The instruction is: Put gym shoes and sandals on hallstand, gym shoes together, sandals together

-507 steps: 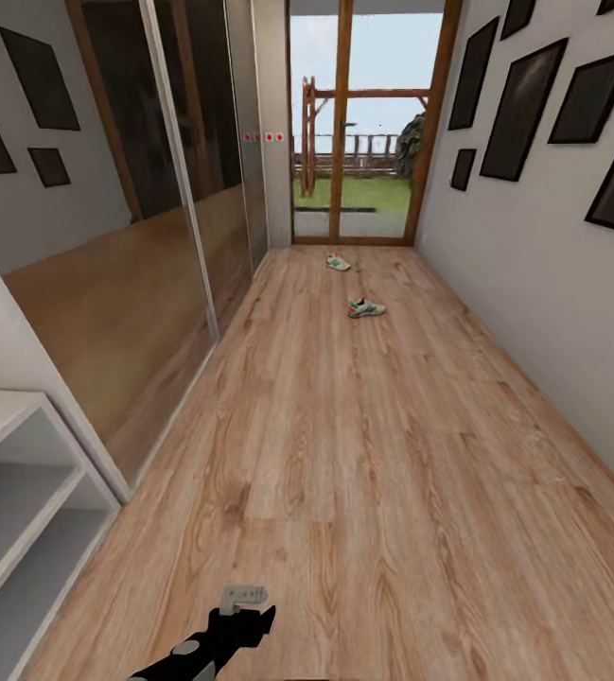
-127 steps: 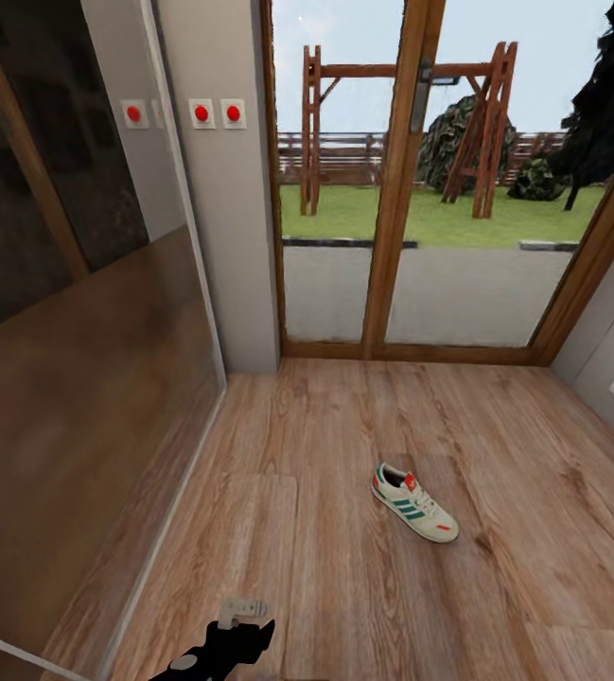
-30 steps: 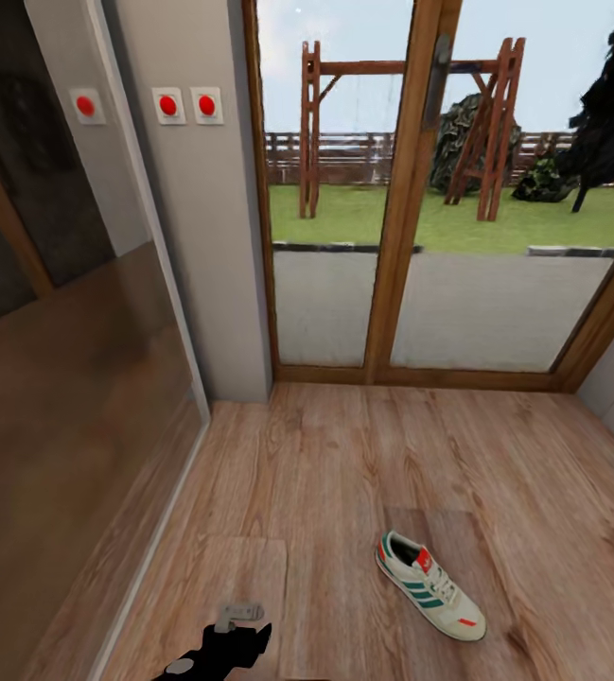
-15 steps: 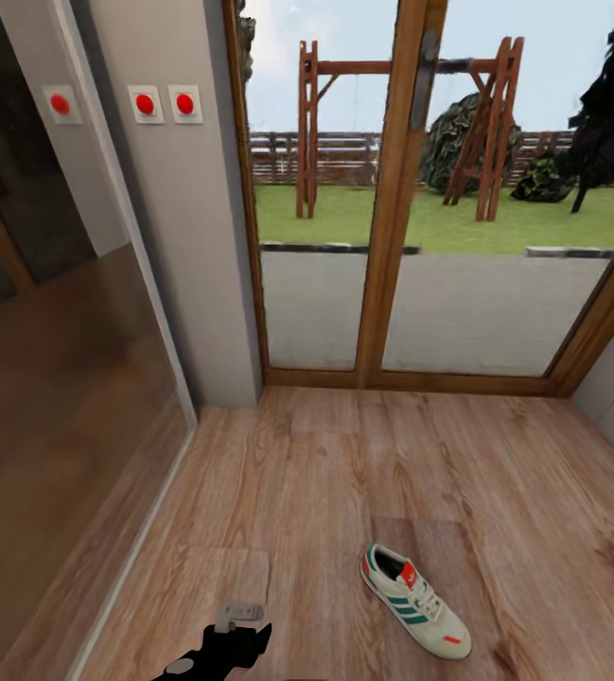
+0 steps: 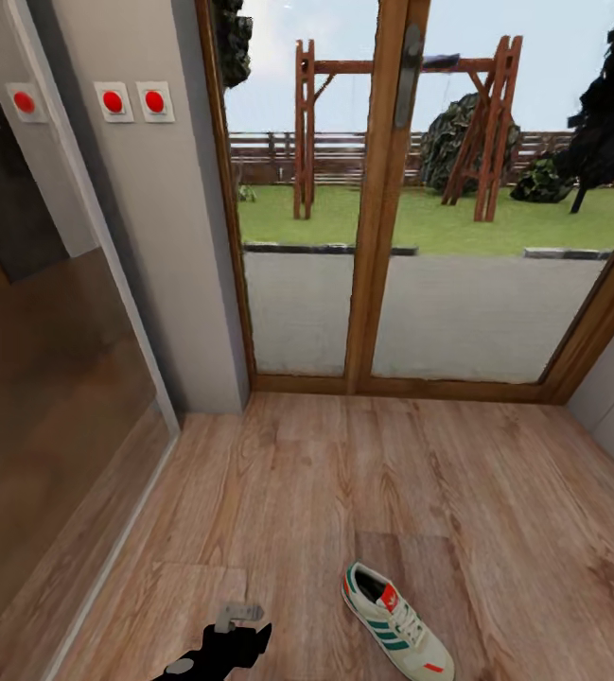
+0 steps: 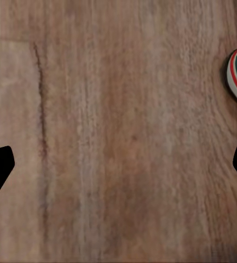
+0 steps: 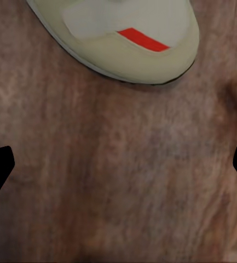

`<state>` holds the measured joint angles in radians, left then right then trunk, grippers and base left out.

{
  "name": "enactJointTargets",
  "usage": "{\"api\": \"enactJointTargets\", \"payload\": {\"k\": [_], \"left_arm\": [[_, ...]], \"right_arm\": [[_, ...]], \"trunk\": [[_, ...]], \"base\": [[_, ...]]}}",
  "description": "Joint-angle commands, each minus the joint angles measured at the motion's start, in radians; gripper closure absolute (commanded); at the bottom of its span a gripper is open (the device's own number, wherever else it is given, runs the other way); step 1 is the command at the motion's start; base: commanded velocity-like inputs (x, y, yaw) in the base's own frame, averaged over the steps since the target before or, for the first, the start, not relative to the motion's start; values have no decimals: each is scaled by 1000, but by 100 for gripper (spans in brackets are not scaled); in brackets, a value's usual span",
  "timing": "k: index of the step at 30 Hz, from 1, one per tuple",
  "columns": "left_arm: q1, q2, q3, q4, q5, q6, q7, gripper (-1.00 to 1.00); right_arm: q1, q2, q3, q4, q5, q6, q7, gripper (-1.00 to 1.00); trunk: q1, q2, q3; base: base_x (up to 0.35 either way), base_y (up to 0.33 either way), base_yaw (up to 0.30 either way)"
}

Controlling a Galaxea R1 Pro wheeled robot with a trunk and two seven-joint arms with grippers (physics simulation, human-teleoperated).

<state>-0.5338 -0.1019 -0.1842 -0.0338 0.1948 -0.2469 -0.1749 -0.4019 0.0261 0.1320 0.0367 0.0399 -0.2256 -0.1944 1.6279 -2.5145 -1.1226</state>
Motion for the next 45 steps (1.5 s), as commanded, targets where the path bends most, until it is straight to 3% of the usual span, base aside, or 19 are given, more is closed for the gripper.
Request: {"api": "enactJointTargets", "payload": {"k": [1,36,45], "left_arm": [[0,0,0,0,0,0,0,-100],[0,0,0,0,0,0,0,-100],[0,0,-1,0,0,0,0,-100]], "right_arm": [[0,0,0,0,0,0,1,-100],[0,0,0,2,0,2,3,-100],[0,0,0,2,0,2,3,-100]], "trunk": [[0,0,0],[0,0,0],[0,0,0]], "base": [[49,-172,0],[-18,-56,0],[169,-163,0]]}}
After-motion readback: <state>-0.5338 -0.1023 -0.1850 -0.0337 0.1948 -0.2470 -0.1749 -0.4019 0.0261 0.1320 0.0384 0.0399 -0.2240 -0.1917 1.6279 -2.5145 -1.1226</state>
